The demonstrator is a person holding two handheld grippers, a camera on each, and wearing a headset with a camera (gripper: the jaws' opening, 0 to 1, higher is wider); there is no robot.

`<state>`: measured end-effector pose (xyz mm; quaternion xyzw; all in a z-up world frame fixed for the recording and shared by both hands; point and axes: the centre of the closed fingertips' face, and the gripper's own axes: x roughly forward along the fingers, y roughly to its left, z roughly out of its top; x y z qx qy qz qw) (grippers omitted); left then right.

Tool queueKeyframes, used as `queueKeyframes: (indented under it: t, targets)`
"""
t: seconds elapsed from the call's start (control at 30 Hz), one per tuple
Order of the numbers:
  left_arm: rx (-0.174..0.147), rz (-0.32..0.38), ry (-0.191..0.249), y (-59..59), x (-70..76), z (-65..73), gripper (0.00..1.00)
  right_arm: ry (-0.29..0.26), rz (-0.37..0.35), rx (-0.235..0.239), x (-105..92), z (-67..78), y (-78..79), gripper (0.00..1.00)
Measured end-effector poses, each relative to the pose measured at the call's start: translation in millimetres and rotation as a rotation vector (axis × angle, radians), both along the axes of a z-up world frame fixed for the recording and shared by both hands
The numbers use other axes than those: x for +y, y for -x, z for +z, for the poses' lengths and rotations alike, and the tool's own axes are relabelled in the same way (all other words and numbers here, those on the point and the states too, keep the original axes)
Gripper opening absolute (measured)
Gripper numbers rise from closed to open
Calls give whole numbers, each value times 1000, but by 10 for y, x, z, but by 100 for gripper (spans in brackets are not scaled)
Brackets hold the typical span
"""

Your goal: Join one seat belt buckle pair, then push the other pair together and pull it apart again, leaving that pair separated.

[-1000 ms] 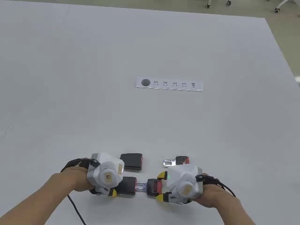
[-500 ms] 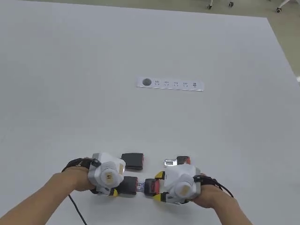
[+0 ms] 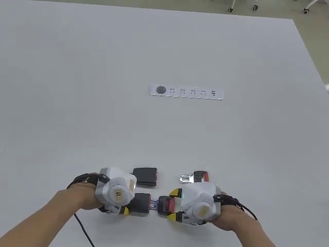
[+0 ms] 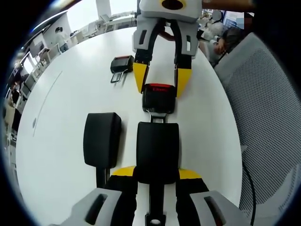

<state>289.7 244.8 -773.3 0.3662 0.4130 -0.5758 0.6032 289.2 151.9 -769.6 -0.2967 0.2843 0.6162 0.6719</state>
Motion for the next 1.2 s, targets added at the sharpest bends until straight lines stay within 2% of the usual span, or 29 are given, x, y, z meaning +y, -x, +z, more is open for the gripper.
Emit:
queueKeyframes:
  t: [0.33,0.5,1.03,1.2]
  targets:
    - [-4,3,5,-8,5,-18,31,-14,-20,4,11,31,8,29]
    - [-4,9,17,-9,2,-15,31,-19,-30,11,29,-3,8,28]
    - [-3,1,10,-44,47,-118,31,0,-16,15,67,-36,-14,28]
    - [-2,2,8,-32,35,-92,31,2,-18,6,106,-52,-37,28]
